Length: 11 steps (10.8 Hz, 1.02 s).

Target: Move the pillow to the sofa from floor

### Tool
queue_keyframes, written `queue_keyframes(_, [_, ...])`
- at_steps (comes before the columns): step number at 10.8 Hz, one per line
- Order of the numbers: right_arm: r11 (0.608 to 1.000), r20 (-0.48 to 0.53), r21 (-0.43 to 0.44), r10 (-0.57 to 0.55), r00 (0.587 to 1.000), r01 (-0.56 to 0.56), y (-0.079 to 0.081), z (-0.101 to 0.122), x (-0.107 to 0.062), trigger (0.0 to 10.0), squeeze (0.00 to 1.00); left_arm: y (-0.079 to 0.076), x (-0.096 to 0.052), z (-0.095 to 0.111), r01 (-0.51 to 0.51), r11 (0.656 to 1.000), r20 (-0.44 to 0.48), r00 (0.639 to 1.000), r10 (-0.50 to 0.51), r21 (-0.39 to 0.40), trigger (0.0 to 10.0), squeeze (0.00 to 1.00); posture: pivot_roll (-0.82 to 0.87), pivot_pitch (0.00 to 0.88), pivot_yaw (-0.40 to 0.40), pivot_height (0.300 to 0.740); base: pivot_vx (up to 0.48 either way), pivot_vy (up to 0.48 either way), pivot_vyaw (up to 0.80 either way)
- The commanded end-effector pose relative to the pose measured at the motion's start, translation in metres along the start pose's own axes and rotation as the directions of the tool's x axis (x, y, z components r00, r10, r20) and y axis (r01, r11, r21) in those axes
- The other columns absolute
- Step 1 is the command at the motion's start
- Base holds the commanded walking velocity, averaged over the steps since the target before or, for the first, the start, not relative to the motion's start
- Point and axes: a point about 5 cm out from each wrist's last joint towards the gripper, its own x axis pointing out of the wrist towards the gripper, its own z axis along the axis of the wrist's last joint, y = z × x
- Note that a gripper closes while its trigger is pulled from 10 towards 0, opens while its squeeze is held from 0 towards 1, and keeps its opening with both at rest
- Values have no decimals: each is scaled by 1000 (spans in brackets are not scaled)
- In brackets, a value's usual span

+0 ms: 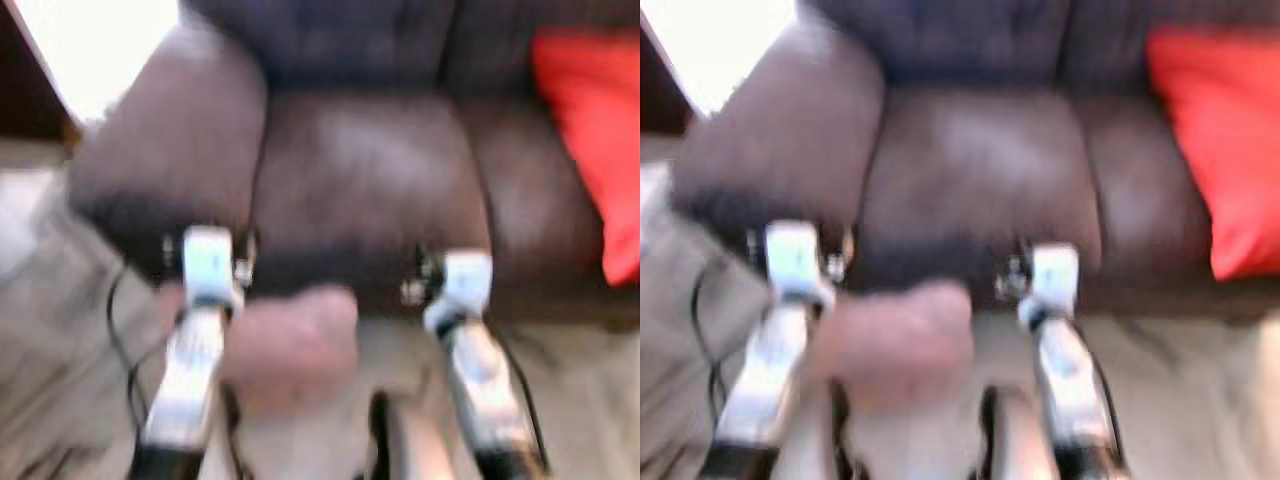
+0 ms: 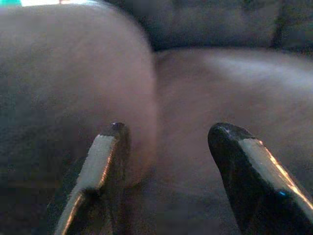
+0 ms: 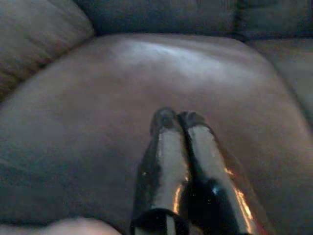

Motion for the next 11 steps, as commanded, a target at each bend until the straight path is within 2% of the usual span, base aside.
queue_keyframes(1, [1000, -12, 12, 12, 1000, -12, 4, -3, -2, 10000, 0, 5, -2, -4, -19, 1000, -23, 1000, 19, -7, 10000, 0, 149, 181, -27, 492, 307, 0, 0])
queue_keyframes(3, [1000, -56, 2, 14, 998, -14, 3, -9, -3, 10000, 0, 4, -1, -3, -12, 1000, -13, 1000, 12, -11, 10000, 0, 147, 181, -26, 492, 0, 0, 0])
queue_keyframes(4, [999, -154, -46, -8, 988, 1, -2, -22, -5, 10000, 0, 3, -1, -3, -10, 1000, -14, 1000, 10, -7, 10000, 0, 147, 182, -26, 492, 0, 0, 0])
queue_keyframes(6, [1000, -236, -21, -3, 972, -2, -3, -34, -8, 10000, 0, 4, -1, -3, -11, 1000, -17, 1000, 11, -5, 10000, 0, 148, 184, -26, 492, 0, 0, 0])
queue_keyframes(7, [1000, -314, 14, 29, 949, -26, -1, -45, -10, 10000, 906, 5, -1, -3, -14, 1000, -19, 1000, 14, -9, 10000, 0, 147, 188, -24, 492, 0, 0, 0])
queue_keyframes(8, [999, -403, 41, 3, 915, 15, -5, -58, -13, 10000, 1000, 7, 0, -3, -21, 1000, -23, 1000, 21, -17, 10000, 0, 149, 192, -24, 492, 0, 0, 0])
queue_keyframes(10, [988, -488, 150, 42, 872, 36, -6, -71, -12, 10000, 1000, 14, 3, -2, -31, 999, -33, 999, 30, -30, 10000, 0, 163, 210, -19, 492, 0, 0, 0])
queue_keyframes(11, [986, -506, 163, 53, 861, 34, -6, -73, -11, 10000, 1000, 16, 4, -1, -33, 999, -35, 999, 31, -36, 10000, 0, 167, 214, -16, 492, 0, 0, 0])
